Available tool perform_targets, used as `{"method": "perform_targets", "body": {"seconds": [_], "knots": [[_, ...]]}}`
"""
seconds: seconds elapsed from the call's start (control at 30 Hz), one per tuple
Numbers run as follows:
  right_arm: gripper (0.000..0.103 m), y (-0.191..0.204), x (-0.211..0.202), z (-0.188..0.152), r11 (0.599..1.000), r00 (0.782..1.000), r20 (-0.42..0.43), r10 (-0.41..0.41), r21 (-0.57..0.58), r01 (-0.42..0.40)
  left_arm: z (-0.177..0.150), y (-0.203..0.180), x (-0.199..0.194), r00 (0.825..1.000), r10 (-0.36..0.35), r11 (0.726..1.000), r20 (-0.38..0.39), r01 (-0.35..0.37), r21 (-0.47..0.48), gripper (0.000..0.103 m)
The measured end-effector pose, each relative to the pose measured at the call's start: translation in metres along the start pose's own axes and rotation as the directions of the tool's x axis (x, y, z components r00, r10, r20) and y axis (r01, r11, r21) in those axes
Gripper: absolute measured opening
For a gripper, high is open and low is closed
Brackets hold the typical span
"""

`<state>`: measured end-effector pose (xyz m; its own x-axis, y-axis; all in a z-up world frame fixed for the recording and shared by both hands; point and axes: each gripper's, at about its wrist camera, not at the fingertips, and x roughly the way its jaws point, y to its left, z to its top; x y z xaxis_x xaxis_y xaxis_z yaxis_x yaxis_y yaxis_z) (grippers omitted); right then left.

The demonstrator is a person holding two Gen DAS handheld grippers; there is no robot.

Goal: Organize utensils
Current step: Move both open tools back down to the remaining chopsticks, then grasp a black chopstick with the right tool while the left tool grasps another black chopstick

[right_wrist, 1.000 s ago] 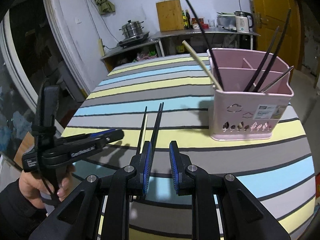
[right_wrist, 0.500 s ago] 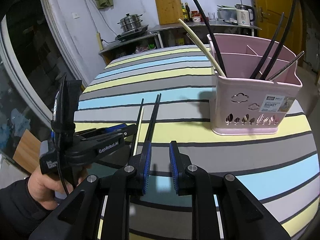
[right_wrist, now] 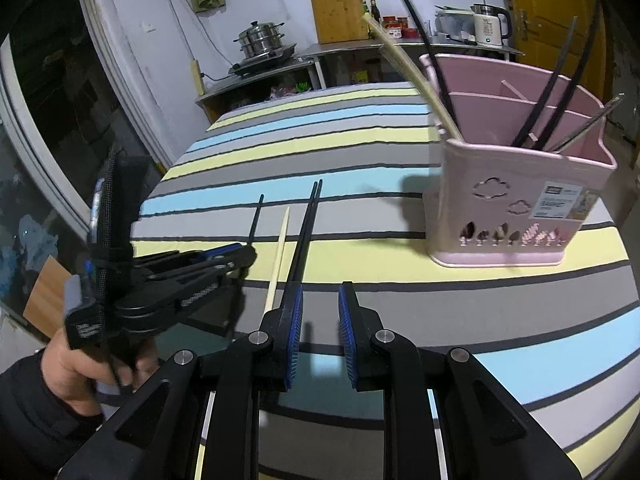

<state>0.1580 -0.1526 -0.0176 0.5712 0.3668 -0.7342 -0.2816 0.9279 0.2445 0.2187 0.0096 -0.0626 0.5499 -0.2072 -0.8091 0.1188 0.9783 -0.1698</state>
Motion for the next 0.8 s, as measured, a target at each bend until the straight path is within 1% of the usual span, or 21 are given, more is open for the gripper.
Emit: {"method": "perform_targets", "body": {"seconds": [0.23,0.53,0.6,0.8], "knots": [[0.019,0.011,0.038,0.009,1.000,0.999,-0.040,-0.007,-0.023,0.006,-0.009,0.023,-0.010,1.000,0.001,1.000,-0.003,-0.002,-0.030,0.010],[0.019,0.010,0.088,0.026,1.000,0.995,-0.099,-0.007,-0.014,0.006,-0.009,0.039,-0.014,0.999,-0.031,0.997,-0.009,0.031,-0.075,0.010],[0.019,0.009,0.095,0.028,1.000,0.994,-0.108,-0.016,-0.012,0.015,-0.009,0.041,-0.014,0.999,-0.033,0.996,-0.009,0.033,-0.081,0.010],[0.019,0.002,0.095,0.030,1.000,0.994,-0.104,-0.016,0.018,0.018,-0.008,0.044,-0.013,0.999,-0.042,0.994,-0.009,0.040,-0.105,0.010]]}}
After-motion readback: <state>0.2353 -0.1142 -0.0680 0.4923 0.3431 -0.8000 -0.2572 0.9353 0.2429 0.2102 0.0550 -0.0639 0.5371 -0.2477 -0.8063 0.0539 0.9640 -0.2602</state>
